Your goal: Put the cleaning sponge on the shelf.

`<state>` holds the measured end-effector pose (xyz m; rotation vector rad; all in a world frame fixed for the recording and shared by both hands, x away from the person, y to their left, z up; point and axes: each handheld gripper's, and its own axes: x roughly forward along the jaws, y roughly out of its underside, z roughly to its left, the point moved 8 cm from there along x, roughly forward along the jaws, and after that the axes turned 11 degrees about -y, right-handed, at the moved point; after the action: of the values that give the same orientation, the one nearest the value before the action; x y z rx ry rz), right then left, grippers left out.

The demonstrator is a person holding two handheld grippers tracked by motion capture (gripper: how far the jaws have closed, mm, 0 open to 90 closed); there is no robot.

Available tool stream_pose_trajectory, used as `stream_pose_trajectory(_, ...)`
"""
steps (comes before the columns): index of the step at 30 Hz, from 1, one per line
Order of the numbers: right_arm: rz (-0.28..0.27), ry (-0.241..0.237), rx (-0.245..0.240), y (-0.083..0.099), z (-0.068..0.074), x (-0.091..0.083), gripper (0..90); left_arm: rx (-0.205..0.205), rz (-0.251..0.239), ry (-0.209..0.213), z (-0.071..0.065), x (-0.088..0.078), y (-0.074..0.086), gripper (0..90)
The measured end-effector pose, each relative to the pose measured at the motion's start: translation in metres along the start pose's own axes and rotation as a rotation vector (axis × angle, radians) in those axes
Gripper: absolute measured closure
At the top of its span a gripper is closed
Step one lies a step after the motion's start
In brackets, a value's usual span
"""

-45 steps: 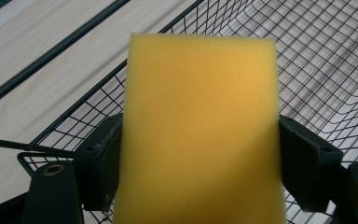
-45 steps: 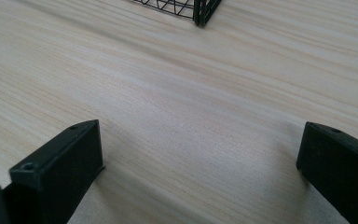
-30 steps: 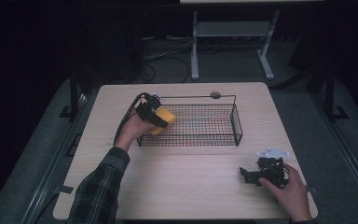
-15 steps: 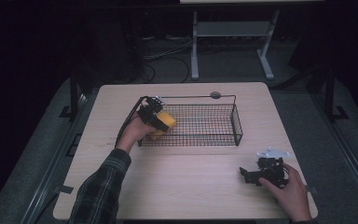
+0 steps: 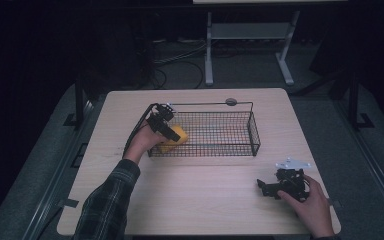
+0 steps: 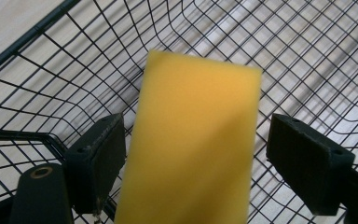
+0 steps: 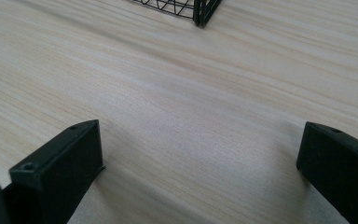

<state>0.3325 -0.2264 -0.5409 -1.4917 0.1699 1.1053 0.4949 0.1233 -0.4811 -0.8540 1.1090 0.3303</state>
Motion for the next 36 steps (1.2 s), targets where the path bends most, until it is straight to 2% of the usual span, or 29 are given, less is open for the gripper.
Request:
stream_pose_trajectory(10,0.000,0.000,0.000,0.000,0.000,0.000,0.0,-0.013,-0.027,0.002,0.001,-0.010,-0.002,19.3)
stream_pose_trajectory(22,0.000,0.000,0.000,0.000,0.000,0.000,0.0,-0.031,-0.102,-0.008,0.008,-0.045,0.002,19.3)
stream_pose_trajectory(27,0.000,0.000,0.000,0.000,0.000,0.000,0.0,-0.042,-0.126,-0.016,0.009,-0.058,0.010,19.3)
stream_pose_trajectory(36,0.000,0.000,0.000,0.000,0.000,0.000,0.0,-0.067,-0.164,-0.024,0.013,-0.080,0.036,19.4)
